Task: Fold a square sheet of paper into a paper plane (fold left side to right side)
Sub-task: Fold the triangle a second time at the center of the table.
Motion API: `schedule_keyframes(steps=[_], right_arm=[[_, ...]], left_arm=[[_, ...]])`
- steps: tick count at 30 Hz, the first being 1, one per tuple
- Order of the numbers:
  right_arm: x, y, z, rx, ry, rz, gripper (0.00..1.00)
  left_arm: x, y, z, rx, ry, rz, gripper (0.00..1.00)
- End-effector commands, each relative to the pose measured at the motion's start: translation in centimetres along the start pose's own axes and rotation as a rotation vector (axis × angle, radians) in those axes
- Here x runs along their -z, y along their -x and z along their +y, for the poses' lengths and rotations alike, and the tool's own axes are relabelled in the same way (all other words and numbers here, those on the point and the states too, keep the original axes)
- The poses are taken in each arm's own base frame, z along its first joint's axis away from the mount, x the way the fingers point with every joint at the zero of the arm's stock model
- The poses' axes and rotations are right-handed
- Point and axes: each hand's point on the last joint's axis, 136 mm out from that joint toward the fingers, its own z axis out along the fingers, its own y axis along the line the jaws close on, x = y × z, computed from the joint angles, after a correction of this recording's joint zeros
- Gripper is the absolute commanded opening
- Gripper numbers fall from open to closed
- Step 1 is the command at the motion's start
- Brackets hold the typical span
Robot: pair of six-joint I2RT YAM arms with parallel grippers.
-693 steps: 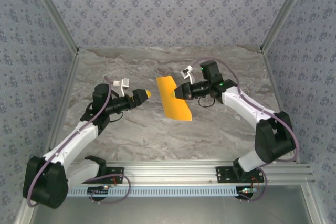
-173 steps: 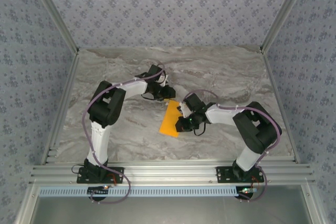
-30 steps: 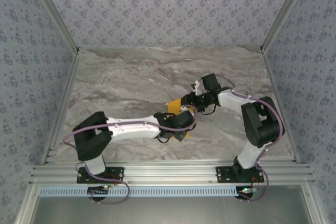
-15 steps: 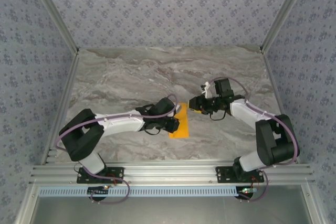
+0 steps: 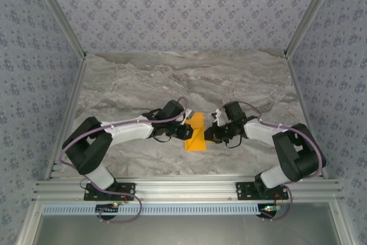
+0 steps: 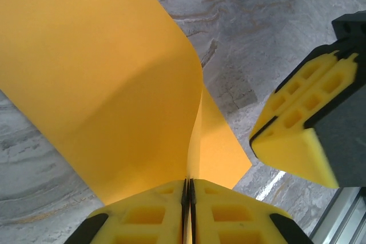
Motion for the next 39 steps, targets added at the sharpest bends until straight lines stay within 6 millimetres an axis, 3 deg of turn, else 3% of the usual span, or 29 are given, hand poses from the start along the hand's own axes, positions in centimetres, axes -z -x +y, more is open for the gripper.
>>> schedule_keyframes(steps=[1, 17, 39], right_arm=[[-0.5, -0.6, -1.7, -0.041, -0.070, 0.012, 0.10], [-1.6, -2.5, -4.5, -0.077, -0.193, 0.115, 0.10], [-1.6, -3.0, -5.1, -0.074, -0.232, 0.147, 0.10]], left_arm=[[-0.1, -0.1, 0.2, -0.024, -0.005, 0.033, 0.11], [-0.9, 0.2, 2.3, -0.014, 0.045, 0.060, 0.12], [-2.1, 0.4, 3.3, -0.016, 0.064, 0.085, 0.12]])
